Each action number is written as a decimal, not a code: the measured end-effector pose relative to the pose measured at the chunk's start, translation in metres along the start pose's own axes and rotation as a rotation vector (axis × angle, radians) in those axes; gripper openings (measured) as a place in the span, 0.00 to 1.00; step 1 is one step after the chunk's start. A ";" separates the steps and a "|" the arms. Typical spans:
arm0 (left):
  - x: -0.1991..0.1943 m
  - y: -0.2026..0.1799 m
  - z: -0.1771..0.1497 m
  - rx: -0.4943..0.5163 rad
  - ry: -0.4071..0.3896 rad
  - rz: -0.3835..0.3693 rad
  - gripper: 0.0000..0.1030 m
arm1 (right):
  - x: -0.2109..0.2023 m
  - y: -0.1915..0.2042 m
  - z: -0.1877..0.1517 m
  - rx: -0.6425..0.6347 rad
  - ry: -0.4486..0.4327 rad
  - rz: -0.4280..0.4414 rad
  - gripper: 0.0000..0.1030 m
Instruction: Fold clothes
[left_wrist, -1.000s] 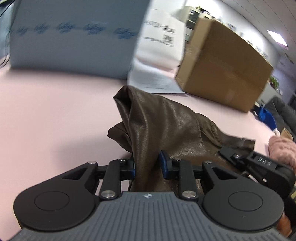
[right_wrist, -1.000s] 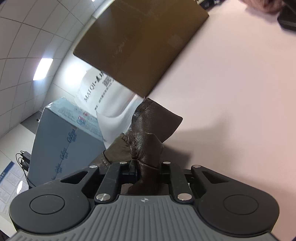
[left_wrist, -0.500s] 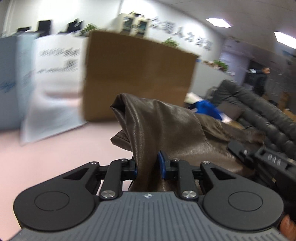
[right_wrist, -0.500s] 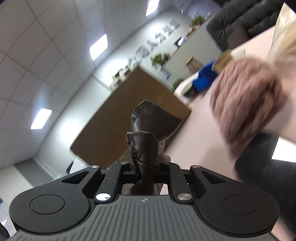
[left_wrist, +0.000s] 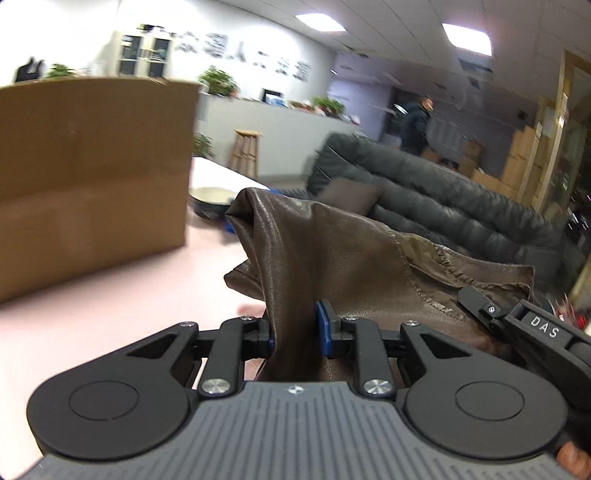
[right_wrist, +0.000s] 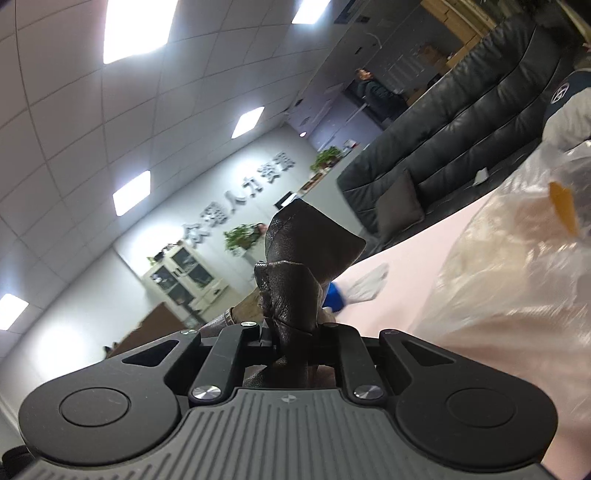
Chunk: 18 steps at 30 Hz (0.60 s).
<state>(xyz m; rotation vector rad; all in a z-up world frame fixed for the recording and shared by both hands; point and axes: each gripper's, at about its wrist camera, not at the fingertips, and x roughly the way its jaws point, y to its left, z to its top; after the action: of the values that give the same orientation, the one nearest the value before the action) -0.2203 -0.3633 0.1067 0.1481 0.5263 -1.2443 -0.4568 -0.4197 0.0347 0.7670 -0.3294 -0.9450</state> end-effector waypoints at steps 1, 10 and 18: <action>0.007 -0.003 -0.005 0.015 0.007 0.000 0.21 | 0.003 -0.006 -0.002 -0.011 0.005 -0.018 0.10; 0.041 0.000 -0.021 -0.033 0.067 0.127 0.83 | 0.033 -0.012 -0.041 -0.121 0.092 -0.171 0.29; -0.003 0.014 -0.011 0.028 -0.060 0.230 0.82 | 0.014 0.017 -0.050 -0.150 0.027 -0.174 0.71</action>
<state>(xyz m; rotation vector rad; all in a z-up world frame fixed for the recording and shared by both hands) -0.2116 -0.3518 0.0959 0.1888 0.4270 -1.0287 -0.4101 -0.4032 0.0108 0.6772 -0.1681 -1.1088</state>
